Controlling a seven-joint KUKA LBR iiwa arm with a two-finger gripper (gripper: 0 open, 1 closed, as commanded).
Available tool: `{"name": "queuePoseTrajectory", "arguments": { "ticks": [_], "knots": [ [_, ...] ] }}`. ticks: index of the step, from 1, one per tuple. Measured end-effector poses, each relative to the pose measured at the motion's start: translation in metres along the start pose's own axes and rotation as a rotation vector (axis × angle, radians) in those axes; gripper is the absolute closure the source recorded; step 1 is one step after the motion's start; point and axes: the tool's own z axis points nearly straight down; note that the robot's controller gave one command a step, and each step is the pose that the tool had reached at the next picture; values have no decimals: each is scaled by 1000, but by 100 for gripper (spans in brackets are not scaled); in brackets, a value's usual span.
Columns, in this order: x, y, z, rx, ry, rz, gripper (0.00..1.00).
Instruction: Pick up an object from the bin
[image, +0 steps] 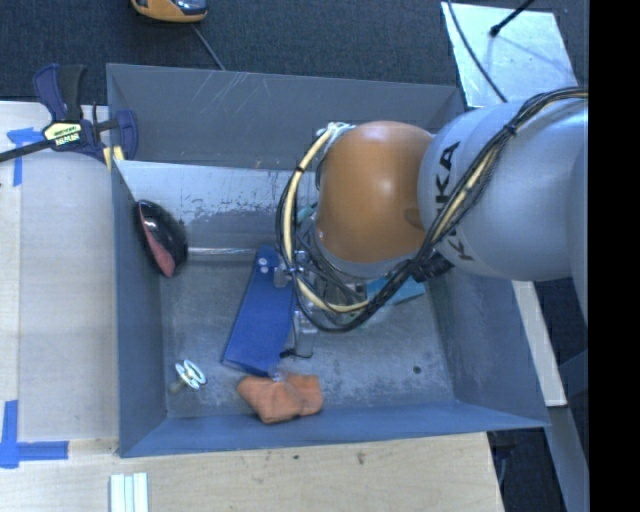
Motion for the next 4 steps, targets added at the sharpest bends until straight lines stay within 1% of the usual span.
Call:
{"name": "queuePoseTrajectory", "arguments": {
  "ticks": [1,2,3,4],
  "knots": [
    [-2,0,-5,-1,-8,3,0],
    [26,3,36,-2,-12,-30,0],
    [35,19,58,0,-3,-169,0],
    [40,30,77,-1,-9,-161,0]
  ]
}}
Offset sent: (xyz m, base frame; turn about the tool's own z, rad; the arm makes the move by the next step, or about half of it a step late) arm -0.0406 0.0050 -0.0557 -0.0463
